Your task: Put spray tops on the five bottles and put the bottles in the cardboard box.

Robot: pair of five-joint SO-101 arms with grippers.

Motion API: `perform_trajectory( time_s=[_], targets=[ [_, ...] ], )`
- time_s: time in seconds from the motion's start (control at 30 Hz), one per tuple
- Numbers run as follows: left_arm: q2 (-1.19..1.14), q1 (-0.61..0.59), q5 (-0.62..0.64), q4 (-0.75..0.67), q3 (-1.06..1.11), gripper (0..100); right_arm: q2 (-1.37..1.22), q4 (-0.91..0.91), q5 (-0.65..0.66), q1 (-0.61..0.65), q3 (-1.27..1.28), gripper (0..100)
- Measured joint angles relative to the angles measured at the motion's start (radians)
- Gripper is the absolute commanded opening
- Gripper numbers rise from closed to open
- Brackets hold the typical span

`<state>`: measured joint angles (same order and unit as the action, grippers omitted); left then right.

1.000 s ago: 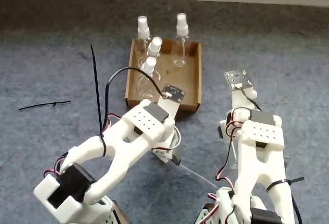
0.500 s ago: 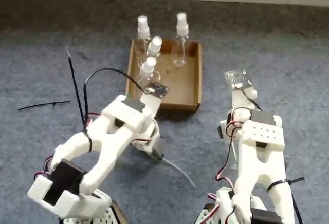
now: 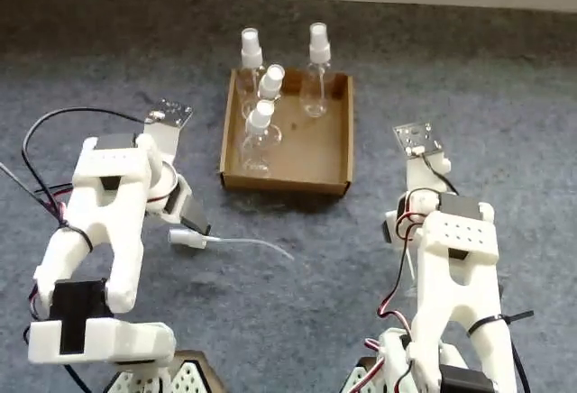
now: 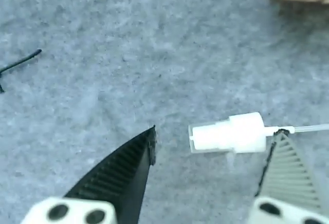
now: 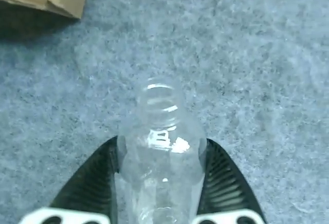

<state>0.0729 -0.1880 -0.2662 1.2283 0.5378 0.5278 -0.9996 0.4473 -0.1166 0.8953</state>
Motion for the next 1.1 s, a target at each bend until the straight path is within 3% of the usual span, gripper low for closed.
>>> perform_trajectory(
  time_s=[0.1,0.27,0.37,0.63,0.8,1.1],
  targets=[
    [0.000,0.005,0.106,0.069,-0.041,32,0.000,-0.015,0.000,0.000,0.000,0.4],
    [0.000,0.005,0.485,0.112,-0.063,32,0.000,-0.044,0.000,0.000,0.000,0.4],
    [0.000,0.020,0.640,0.117,-0.058,32,0.000,-0.046,0.000,0.000,0.000,0.4],
    [0.000,0.181,0.707,0.101,0.048,28,0.000,-0.046,0.000,0.000,0.000,0.4],
    [0.000,0.181,0.740,0.075,0.068,16,0.000,-0.046,0.000,0.000,0.000,0.4],
    [0.003,0.146,0.740,0.000,0.103,15,0.000,-0.046,0.000,0.000,0.000,0.4]
  ],
)
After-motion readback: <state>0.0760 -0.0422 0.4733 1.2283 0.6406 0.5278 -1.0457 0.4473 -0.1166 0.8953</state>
